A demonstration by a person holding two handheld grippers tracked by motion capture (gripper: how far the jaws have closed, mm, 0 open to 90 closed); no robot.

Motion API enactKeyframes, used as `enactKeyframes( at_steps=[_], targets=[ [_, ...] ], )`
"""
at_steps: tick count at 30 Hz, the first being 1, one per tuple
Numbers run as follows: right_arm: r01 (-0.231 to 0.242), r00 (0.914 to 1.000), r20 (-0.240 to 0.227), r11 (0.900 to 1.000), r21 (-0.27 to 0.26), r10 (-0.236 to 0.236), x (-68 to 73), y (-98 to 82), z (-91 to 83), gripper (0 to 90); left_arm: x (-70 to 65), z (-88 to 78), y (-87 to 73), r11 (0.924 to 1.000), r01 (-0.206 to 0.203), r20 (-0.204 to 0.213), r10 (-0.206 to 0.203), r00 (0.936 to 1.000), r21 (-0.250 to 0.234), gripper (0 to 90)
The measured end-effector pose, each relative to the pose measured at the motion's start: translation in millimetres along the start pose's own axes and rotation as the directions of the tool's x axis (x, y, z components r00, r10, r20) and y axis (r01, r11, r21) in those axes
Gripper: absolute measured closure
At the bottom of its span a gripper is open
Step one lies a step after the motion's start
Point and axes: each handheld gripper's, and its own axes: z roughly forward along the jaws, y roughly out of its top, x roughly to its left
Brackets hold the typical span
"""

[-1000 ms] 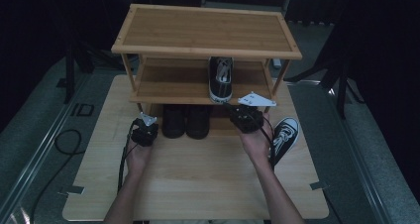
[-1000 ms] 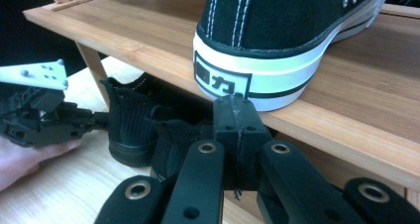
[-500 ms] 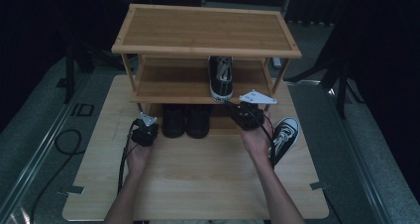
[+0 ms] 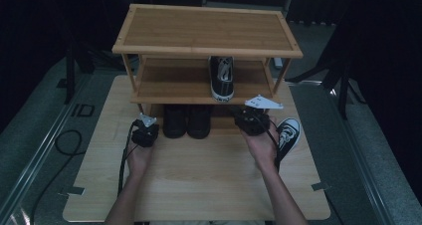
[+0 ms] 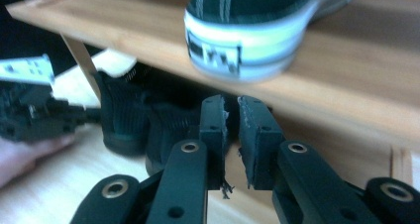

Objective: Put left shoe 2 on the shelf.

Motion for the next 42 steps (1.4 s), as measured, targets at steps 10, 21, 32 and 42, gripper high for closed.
enactKeyframes(
  at_steps=[10, 21, 32, 42],
  targets=[
    [-0.032, 0.9988, 0.041, 0.992, 0.120, 0.027, -22.2, -26.5, -18.2, 71.7, 9.5, -3.0, -0.5, 0.9990, 0.043, 0.051, -0.044, 0.9977, 0.015, 73.2],
    [-0.087, 0.9849, 0.165, 0.974, 0.211, 0.052, -59.1, -50.3, -52.4, 62.2, 6.2, -19.0, -13.8, 0.9970, 0.067, 0.082, -0.064, 0.9946, -0.039, 63.7],
    [-0.221, 0.9316, 0.341, 0.941, 0.257, 0.126, -101.3, -74.2, -74.8, 59.8, 3.7, -30.0, -24.5, 0.9964, 0.056, 0.099, -0.049, 0.9939, -0.064, 61.4],
    [-0.302, 0.8992, 0.404, 0.906, 0.296, 0.168, -106.6, -96.4, -68.3, 57.7, 6.6, -32.4, -29.6, 0.9950, 0.082, 0.092, -0.076, 0.9928, -0.057, 60.2]
  ],
)
